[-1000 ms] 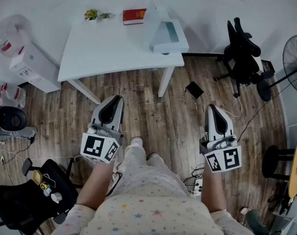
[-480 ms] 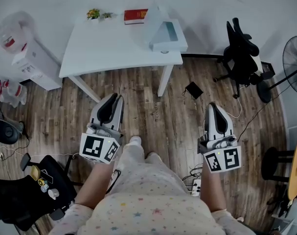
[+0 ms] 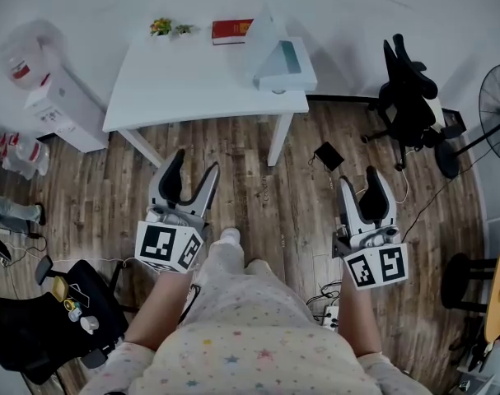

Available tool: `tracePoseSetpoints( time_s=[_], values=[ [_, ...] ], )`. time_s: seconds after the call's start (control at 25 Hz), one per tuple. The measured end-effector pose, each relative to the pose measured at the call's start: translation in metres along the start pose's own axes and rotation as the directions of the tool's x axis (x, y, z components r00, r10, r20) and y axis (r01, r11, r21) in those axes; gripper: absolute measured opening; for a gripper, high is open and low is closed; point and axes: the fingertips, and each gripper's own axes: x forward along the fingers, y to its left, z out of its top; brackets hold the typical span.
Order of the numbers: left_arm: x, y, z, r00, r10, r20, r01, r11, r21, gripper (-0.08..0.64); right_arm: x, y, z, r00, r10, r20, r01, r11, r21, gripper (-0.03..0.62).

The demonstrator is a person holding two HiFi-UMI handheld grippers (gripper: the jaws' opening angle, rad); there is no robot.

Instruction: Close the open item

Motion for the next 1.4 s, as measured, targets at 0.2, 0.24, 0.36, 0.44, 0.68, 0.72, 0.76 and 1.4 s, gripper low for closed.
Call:
tracePoseSetpoints(
  time_s=[0.2, 0.24, 0.36, 0.44, 0.68, 0.72, 0.76, 1.4],
  values=[
    [0.014, 0.013, -0.003, 1.0, 0.003, -0.011, -0.003, 1.0, 0.002, 0.262, 0.022, -0.006, -0.006, 1.0, -0.01, -0.007, 0.01, 1.0, 0.016, 0.27],
    [0.019, 0.017, -0.004, 1.0, 0.002, -0.012, -0.002, 1.0, 0.0, 0.262, 0.027, -0.006, -0.007, 1.0, -0.012, -0.009, 0.012, 1.0, 0.017, 0.273],
    [0.038, 0.028, -0.011, 1.0, -0.011, -0.017, 0.011, 1.0, -0.011, 0.262, 0.045, -0.009, -0.012, 1.0, -0.02, -0.018, 0.021, 1.0, 0.017, 0.275],
    [0.056, 0.039, -0.014, 1.0, -0.021, -0.018, 0.021, 1.0, -0.019, 0.262, 0.061, -0.013, -0.014, 0.999, -0.031, -0.021, 0.031, 0.999, 0.017, 0.275],
    [0.117, 0.081, -0.016, 0.998, -0.054, -0.021, 0.054, 0.998, -0.013, 0.262, 0.125, -0.027, -0.017, 0.998, -0.056, -0.026, 0.056, 0.998, 0.004, 0.275],
    [0.126, 0.09, -0.017, 0.998, -0.06, -0.023, 0.06, 0.998, -0.014, 0.262, 0.137, -0.029, -0.017, 0.998, -0.061, -0.022, 0.062, 0.998, 0.007, 0.275],
    [0.134, 0.098, -0.018, 0.997, -0.066, -0.025, 0.066, 0.998, -0.017, 0.262, 0.148, -0.029, -0.018, 0.998, -0.066, -0.018, 0.067, 0.998, 0.011, 0.275],
    [0.226, 0.171, -0.036, 0.99, -0.13, -0.054, 0.127, 0.99, -0.06, 0.262, 0.249, -0.048, -0.043, 0.989, -0.137, -0.052, 0.14, 0.989, 0.045, 0.275]
  ],
)
